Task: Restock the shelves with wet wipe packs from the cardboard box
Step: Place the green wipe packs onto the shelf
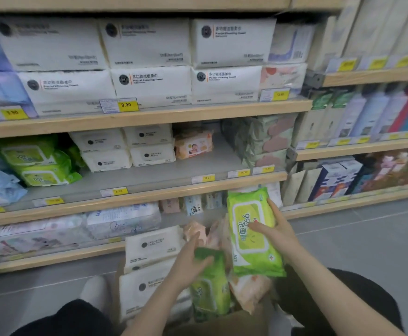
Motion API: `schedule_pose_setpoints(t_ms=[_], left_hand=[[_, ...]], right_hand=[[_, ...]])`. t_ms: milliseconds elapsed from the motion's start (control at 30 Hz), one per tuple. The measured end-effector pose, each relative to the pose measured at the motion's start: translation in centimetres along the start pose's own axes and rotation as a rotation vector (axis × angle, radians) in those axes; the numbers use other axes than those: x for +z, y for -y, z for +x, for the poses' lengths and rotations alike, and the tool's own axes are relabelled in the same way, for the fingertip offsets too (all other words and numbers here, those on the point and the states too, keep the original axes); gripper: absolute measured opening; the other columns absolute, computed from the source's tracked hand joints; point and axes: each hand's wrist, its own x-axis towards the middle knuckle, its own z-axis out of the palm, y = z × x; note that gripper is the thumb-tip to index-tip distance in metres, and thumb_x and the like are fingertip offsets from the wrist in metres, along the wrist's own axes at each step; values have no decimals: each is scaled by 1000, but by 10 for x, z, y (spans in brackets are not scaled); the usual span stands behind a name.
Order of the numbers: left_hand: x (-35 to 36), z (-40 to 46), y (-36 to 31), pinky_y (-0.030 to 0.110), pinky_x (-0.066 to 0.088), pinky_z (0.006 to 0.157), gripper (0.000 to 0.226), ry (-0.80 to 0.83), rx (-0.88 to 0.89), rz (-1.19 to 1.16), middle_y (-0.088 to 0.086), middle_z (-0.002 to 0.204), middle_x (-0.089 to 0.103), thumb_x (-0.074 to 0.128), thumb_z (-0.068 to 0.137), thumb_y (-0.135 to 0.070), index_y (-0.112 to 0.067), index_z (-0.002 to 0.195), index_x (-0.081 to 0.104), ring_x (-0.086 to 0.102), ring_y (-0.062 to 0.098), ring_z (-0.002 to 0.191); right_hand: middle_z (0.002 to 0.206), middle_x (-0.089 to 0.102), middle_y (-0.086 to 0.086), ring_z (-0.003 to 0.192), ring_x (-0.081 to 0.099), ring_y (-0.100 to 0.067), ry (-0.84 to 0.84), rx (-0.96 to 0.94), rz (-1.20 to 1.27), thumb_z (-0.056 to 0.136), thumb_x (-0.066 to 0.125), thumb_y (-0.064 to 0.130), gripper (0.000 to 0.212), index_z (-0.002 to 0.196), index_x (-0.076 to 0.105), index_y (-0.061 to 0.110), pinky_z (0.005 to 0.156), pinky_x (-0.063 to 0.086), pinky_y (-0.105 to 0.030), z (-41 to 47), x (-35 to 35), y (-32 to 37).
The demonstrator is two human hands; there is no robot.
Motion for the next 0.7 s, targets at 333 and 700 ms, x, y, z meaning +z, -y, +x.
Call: schedule_pose_setpoints(t_ms=[333,700], left_hand=[[29,63,43,48,12,113,126,362,26,764,-7,158,7,83,52,-51,-35,149,4,5,16,145],[24,61,49,38,35,104,115,376,291,991,2,143,33,78,50,-57,-25,142,17,40,22,126]], right_hand=[[115,67,4,90,68,-3,-92,144,154,69,82,13,84,139,39,35,63,54,-15,15,-18,-65],[113,68,5,97,69,-12,-52,152,131,68,84,16,87,137,37,41,73,58,-25,26,-9,-72]])
